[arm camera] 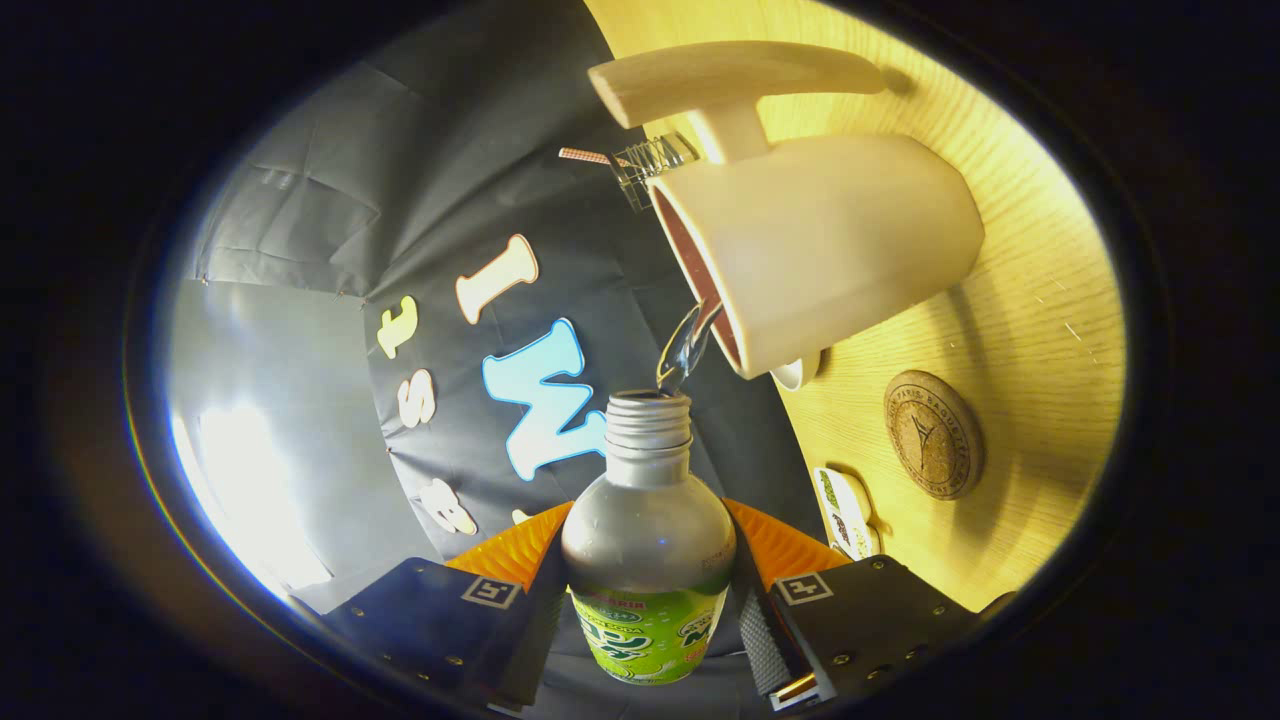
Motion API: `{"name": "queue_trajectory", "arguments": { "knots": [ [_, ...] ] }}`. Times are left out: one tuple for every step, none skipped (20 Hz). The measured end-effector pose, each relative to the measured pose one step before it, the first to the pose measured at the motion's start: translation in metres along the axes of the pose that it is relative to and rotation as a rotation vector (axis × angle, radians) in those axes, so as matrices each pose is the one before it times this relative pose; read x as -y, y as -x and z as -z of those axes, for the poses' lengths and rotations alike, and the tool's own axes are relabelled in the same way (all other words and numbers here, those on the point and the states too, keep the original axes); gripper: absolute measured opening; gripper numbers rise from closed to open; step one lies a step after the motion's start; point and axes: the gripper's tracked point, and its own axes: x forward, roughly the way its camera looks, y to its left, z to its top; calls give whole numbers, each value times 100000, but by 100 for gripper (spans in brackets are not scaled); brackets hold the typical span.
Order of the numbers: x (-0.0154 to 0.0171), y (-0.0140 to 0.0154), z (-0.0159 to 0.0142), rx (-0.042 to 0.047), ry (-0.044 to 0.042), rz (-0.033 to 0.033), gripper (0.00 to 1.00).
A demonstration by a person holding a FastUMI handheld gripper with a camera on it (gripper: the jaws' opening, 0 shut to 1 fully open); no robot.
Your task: Take the bottle from table, then pour the juice into the cup, finally place the bottle on the coaster
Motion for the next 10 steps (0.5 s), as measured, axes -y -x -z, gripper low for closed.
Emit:
{"name": "queue_trajectory", "arguments": {
  "knots": [
    [-246,39,-106,40,-954,-514,77],
    [7,55,6,197,-41,-107,77],
    [132,-1,75,183,-359,670,77],
    [-176,28,25,111,-419,131,77],
    [-257,-82,-7,-109,-1193,-853,77],
    [-130,40,13,161,-1308,-1428,77],
    [-201,103,-81,512,-976,-1171,77],
    [-208,18,-44,302,-800,-820,77],
    [-276,-114,202,78,-530,-194,77],
    [-38,-9,24,143,-315,-192,77]
  ]
}}
